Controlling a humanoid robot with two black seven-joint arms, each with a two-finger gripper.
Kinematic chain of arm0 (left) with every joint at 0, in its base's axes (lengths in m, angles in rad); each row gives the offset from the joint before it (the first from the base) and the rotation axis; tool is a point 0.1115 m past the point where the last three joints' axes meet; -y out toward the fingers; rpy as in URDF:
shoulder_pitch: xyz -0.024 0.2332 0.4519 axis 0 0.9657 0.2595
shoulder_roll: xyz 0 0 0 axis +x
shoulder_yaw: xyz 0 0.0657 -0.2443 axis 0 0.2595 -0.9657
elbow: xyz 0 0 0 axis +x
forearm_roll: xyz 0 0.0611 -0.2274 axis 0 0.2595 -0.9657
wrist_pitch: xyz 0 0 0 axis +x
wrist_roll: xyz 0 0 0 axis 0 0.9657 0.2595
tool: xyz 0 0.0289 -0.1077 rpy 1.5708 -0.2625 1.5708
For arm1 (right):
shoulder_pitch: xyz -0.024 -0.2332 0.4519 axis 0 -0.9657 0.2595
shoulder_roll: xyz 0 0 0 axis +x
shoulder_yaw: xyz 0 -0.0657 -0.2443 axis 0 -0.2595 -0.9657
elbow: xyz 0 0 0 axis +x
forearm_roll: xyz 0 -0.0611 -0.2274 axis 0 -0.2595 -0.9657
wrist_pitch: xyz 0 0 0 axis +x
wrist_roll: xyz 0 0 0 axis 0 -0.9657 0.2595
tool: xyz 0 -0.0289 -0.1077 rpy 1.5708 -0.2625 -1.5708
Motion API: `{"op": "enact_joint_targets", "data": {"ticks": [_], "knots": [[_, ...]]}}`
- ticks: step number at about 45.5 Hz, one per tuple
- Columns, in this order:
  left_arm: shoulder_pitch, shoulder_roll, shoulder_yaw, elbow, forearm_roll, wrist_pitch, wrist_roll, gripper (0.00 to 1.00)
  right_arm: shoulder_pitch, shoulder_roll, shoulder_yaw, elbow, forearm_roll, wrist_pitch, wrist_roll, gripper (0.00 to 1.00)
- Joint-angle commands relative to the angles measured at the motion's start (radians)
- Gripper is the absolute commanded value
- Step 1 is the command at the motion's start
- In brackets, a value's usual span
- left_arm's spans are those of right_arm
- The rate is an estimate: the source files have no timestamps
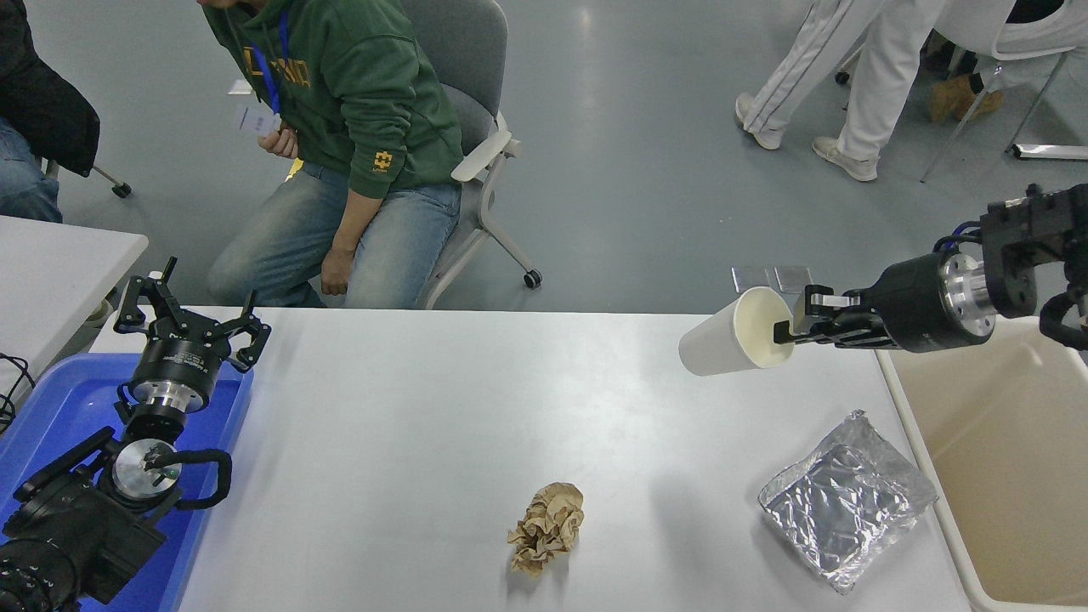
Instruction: Clean the table surface
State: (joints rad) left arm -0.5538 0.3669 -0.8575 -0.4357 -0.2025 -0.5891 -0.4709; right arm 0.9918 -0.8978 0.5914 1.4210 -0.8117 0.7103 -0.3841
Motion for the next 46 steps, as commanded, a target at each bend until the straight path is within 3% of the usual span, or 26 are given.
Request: {"op": "enact_joint_targets", "data": {"ticks": [1, 24, 46], "knots": [[0.0, 0.0, 0.0, 0.0, 0.0, 0.0, 0.0, 1.0, 0.002, -0.007, 0.025, -0.091, -0.003, 0.005, 0.036, 0.0], [0.0, 0.0, 0.0, 0.0, 0.0, 0.0, 0.0, 1.0, 0.019, -0.01, 0.025, -0.293, -0.017, -0.006, 0.053, 0.0], [0.0, 0.0, 0.0, 0.0, 0.0, 0.0, 0.0, 1.0, 0.005, -0.009, 0.001, -0.524, -0.035, -0.008, 0.182, 0.0]]}}
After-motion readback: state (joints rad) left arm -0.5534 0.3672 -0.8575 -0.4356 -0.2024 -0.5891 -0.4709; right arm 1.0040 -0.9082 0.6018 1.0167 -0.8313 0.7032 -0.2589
